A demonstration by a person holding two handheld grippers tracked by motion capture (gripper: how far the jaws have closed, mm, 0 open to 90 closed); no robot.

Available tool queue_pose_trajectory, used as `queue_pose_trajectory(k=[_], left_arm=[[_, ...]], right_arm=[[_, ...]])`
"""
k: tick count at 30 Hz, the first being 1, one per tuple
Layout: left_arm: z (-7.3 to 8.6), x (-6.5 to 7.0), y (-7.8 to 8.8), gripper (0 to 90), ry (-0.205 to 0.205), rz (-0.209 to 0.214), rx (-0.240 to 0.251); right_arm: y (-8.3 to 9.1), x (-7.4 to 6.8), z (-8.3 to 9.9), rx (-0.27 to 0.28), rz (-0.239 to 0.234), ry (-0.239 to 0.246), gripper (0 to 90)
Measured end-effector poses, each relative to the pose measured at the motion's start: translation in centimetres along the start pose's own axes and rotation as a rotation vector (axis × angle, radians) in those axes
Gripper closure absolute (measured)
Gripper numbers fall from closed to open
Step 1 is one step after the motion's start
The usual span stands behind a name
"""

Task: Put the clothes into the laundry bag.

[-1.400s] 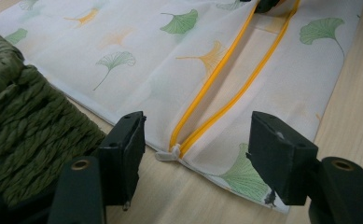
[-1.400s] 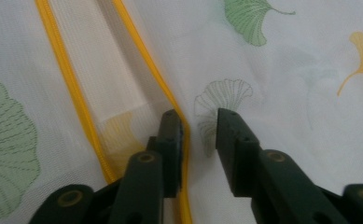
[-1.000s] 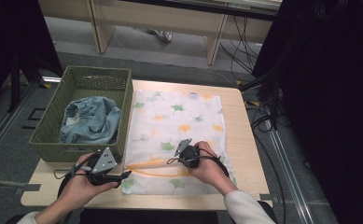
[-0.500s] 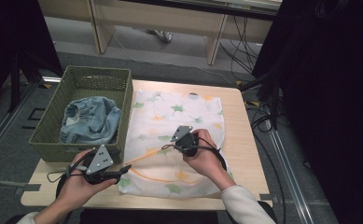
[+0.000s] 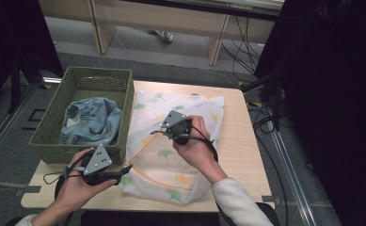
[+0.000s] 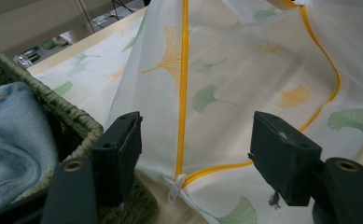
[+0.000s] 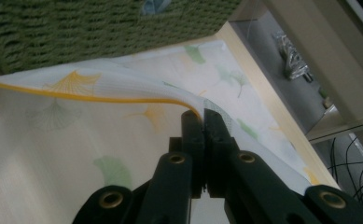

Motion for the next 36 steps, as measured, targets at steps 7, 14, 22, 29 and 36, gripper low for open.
queue_pose_trajectory(k=[7,14,22,29,36], left_arm=[[-1.7,-1.3,1.2,24.2,0.022,-0.049,0.044],[-3.3,-6.4,3.8,18.0,-0.065,-0.172,-0.082],[-5.9,-13.8,1.7,14.8,0.045,-0.295,-0.119],[-6.0,-18.0,-0.8,13.5,0.073,-0.354,-0.196],[-5.6,-19.5,-3.0,8.0,0.08,-0.386,-0.258]], right_arm=[[1.3,1.4,0.2,0.004,0.074,-0.04,89.9],[1.9,2.3,1.1,-0.001,0.089,-0.077,89.9],[1.9,2.5,1.1,0.002,0.086,-0.067,89.9],[1.7,2.5,1.3,-0.004,0.079,-0.084,89.9],[1.5,2.4,1.4,-0.01,0.071,-0.069,89.8]])
Point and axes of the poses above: each handheld gripper's, and its own axes: y roughly backward along the jaws, z roughly out of its underside, x roughly to its right, the point moved 8 cm from there along -y, roughly forward along the jaws, and after that the axes turned 12 degrees about y, right-handed, at the moved point
